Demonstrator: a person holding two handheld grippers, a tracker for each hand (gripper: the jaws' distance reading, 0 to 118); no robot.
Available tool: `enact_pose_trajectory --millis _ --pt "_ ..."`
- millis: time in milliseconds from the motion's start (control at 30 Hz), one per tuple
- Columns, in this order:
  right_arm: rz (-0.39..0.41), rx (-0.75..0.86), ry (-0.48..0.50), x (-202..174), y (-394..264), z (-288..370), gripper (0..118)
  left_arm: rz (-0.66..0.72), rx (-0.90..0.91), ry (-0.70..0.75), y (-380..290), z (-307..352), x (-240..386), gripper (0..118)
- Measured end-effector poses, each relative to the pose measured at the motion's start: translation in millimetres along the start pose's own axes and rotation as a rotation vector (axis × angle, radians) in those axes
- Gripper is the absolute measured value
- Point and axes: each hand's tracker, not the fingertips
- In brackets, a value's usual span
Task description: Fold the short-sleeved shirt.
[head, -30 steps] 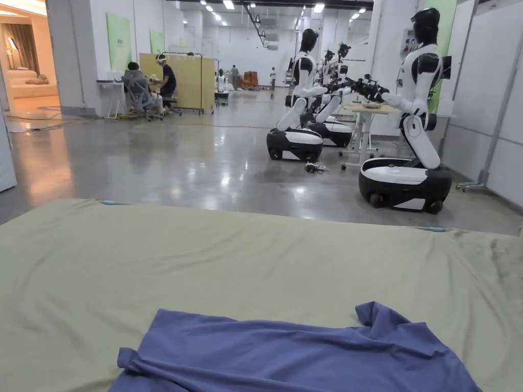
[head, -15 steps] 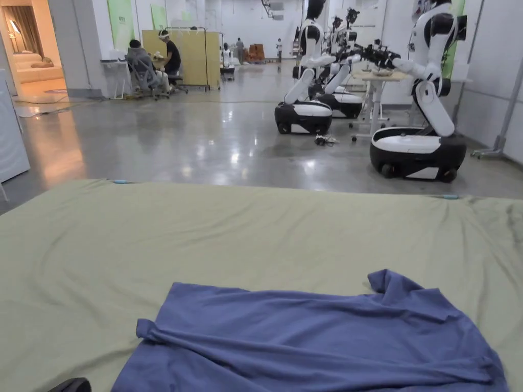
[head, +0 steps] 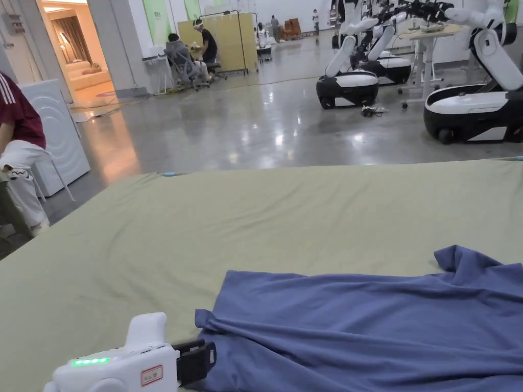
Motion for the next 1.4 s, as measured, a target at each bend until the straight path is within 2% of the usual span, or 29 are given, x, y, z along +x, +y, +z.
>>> enact_pose_trajectory --millis 67,167,200,367,400,467,500,567,633,700,767,833,867,900,933,967,1000,1100,1200,1267,1300,1400 --pt "-0.021 -0.023 -0.018 10 -4 -4 0 0.007 -0.039 0.008 -5 -25 -3 54" --pt "-0.052 -0.057 -0.037 25 -9 -10 0 -0.001 -0.157 0.061 -16 -52 -4 25" --pt "-0.057 -0.068 -0.038 29 -11 -13 0 0.000 -0.107 0.035 -15 -48 -4 16" --pt "-0.061 -0.100 -0.031 42 -6 -36 0 -0.010 -0.145 0.011 -8 -55 0 11" --pt "-0.064 -0.105 -0.034 35 0 -44 1 -0.011 -0.152 0.020 -9 -57 2 11" --pt "-0.096 -0.170 -0.057 45 13 -77 2 -0.049 -0.155 0.040 -12 -56 6 11" --pt "-0.122 -0.206 -0.053 56 18 -97 16 -0.094 -0.158 0.056 -12 -56 10 11" --pt "-0.198 -0.248 -0.032 75 20 -136 58 -0.133 -0.163 0.071 -14 -52 20 11" --pt "-0.206 -0.226 -0.100 92 17 -173 64 -0.145 -0.156 0.090 -14 -50 23 11" --pt "-0.216 -0.340 -0.145 111 10 -217 69 -0.150 -0.156 0.090 -14 -48 23 11" --pt "-0.273 -0.456 -0.160 128 -1 -253 69 -0.140 -0.161 0.081 -15 -46 23 11" --pt "-0.332 -0.550 -0.132 137 -20 -275 67 -0.138 -0.160 0.076 -14 -45 22 11" --pt "-0.293 -0.486 -0.148 130 -14 -263 63 -0.129 -0.165 0.069 -15 -45 22 11" --pt "-0.248 -0.466 -0.156 122 -6 -254 45 -0.130 -0.164 0.069 -15 -44 23 11" --pt "-0.175 -0.452 -0.149 113 -7 -248 7 -0.136 -0.170 0.074 -15 -44 25 11" --pt "-0.144 -0.415 -0.113 106 -7 -242 7 -0.144 -0.178 0.081 -12 -46 26 11" --pt "-0.120 -0.430 -0.165 99 -7 -245 7 -0.148 -0.189 0.086 -11 -47 27 11" --pt "-0.043 -0.441 -0.203 91 -6 -247 7 -0.190 -0.152 0.061 -7 -34 26 7" --pt "-0.076 -0.363 -0.248 93 15 -211 7 -0.257 -0.070 0.057 -3 11 26 6" --pt "-0.037 -0.327 -0.242 87 22 -187 7 -0.204 -0.040 0.020 0 28 4 5" --pt "-0.035 -0.340 -0.242 85 21 -177 7 -0.164 -0.034 -0.015 -1 41 -1 6" --pt "-0.056 -0.325 -0.242 82 7 -135 7 -0.156 -0.022 -0.017 -29 82 -8 6"
